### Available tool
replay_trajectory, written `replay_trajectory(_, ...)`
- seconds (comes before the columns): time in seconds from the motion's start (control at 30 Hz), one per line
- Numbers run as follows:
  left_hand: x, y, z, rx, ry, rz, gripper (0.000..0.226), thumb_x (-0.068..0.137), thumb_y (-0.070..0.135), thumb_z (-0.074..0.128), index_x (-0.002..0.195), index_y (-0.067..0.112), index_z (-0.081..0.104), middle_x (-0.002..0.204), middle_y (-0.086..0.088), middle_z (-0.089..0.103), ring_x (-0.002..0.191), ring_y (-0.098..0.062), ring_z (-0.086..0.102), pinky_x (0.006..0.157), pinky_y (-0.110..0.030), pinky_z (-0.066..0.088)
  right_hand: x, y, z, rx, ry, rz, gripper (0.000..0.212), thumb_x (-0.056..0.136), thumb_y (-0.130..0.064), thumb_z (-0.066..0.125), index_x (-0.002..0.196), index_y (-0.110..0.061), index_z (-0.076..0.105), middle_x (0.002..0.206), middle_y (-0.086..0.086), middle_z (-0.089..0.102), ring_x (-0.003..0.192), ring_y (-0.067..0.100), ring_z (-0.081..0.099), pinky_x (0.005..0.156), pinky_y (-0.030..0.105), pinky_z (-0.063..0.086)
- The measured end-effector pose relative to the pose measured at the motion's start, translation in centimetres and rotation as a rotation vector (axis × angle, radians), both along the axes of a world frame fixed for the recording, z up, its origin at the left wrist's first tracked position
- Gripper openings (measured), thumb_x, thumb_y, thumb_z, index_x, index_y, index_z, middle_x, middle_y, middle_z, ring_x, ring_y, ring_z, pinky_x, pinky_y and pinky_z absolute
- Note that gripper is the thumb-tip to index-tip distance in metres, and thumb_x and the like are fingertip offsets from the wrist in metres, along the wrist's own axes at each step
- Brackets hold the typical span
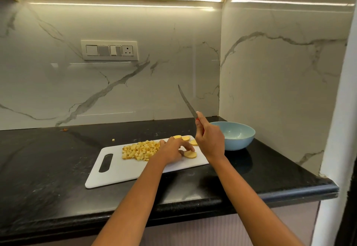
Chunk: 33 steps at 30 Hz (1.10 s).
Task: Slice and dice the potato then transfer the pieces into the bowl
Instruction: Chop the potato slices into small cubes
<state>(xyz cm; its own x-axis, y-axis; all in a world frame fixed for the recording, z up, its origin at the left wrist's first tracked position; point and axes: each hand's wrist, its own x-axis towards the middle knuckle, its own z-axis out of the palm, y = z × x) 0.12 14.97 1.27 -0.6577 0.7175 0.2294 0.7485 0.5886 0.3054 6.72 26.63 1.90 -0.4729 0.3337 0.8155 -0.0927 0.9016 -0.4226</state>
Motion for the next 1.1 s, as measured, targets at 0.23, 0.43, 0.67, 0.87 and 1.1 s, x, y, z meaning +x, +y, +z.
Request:
replay_trajectory(0.23, 0.2, -0.4, -0.1, 0.101, -0.018, 0.049, 0.032, 0.094, 0.033, 0.051, 0.126, 0.032, 0.053, 0.122, 0.008, 0.061, 0.12, -0.017, 0.047, 0.104, -0.047, 0.025, 0.3, -0.2, -0.1, 0.03, -0.147, -0.024, 0.041, 0.101, -0.025, 0.037, 0.141, -0.015, 0.042, 0.082, 0.01, 0.067, 0.065, 0.013, 0.053, 0.06, 0.023, 0.044)
replay_trajectory(0.43, 0.5, -1.0, -0.7, 0.109, -0.048, 0.063, 0.044, 0.086, 0.048, 0.058, 0.127, 0.032, 0.053, 0.123, 0.01, 0.06, 0.118, -0.014, 0.049, 0.105, -0.046, 0.024, 1.3, -0.8, 0.0, 0.02, -0.267, -0.065, 0.036, 0.102, -0.024, 0.034, 0.135, -0.015, 0.047, 0.091, 0.009, 0.067, 0.068, 0.011, 0.051, 0.059, 0.019, 0.04)
replay_trajectory(0.67, 0.6, -1.8, -0.8, 0.133, -0.018, 0.104, 0.031, 0.084, 0.049, 0.059, 0.11, 0.033, 0.065, 0.122, 0.011, 0.06, 0.118, -0.015, 0.047, 0.102, -0.043, 0.024, 4.9, -3.2, -0.9, 0.126, -0.518, -0.188, 0.023, 0.098, -0.019, 0.04, 0.116, -0.014, 0.054, 0.096, 0.009, 0.065, 0.08, 0.022, 0.062, 0.059, 0.026, 0.04)
replay_trajectory(0.87, 0.8, -2.0, -1.1, 0.171, 0.016, 0.155, 0.029, 0.083, 0.051, 0.06, 0.103, 0.033, 0.068, 0.12, 0.013, 0.061, 0.116, -0.015, 0.048, 0.104, -0.045, 0.023, 7.2, -4.0, -1.4, 0.128, -0.697, -0.213, 0.021, 0.096, -0.02, 0.043, 0.112, -0.014, 0.056, 0.101, 0.006, 0.061, 0.075, 0.016, 0.053, 0.062, 0.026, 0.037)
replay_trajectory(1.1, 0.6, -1.8, -1.1, 0.162, 0.005, 0.212, 0.028, 0.085, 0.049, 0.058, 0.105, 0.032, 0.067, 0.12, 0.009, 0.062, 0.118, -0.016, 0.047, 0.103, -0.044, 0.025, 8.4, -4.9, -1.1, 0.164, -0.74, -0.161, 0.023, 0.096, -0.024, 0.048, 0.115, -0.014, 0.055, 0.1, 0.004, 0.061, 0.075, 0.011, 0.052, 0.066, 0.023, 0.041)
